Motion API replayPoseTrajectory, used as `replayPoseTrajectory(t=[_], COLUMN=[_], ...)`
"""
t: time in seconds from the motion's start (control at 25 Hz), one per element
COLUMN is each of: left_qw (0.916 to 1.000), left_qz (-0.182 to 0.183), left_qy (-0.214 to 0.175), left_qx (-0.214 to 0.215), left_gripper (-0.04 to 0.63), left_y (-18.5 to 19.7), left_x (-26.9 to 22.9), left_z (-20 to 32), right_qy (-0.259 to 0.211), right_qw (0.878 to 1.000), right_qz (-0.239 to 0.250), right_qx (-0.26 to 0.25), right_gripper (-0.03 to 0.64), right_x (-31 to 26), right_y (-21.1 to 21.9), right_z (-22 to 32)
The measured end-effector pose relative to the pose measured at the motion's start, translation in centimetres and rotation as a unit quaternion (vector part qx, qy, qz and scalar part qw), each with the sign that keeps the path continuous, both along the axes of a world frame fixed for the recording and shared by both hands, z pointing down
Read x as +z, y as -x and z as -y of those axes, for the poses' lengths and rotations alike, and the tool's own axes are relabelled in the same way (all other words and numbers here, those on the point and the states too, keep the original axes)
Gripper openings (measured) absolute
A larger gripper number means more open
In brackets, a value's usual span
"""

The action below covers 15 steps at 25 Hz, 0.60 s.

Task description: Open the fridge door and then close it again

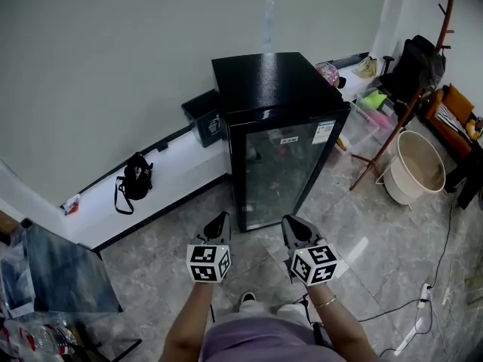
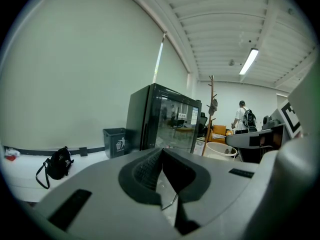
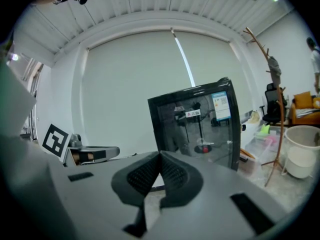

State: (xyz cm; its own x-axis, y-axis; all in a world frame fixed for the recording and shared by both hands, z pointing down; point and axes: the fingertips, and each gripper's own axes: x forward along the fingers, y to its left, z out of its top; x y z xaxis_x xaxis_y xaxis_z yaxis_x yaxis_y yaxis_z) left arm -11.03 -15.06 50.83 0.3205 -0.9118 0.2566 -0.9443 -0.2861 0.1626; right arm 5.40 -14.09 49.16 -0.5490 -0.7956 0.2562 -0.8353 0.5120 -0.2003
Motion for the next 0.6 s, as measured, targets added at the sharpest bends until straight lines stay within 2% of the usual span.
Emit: replayPoseTrajectory(t=[0.6], left_qw=[0.9997], left_qz=[0.008], left_qy=[-0.014], left_qx=[0.017], left_gripper=[0.005], left_y=[0.68], left_x=[-0.67], left_z=[-0.9], right_qy=[-0.012], right_qw=[1.0], right_qz=[-0.006], right_qx=[0.014], right_gripper=[0.003], right_x=[-0.71], right_y=[0.83], right_z=[-0.94])
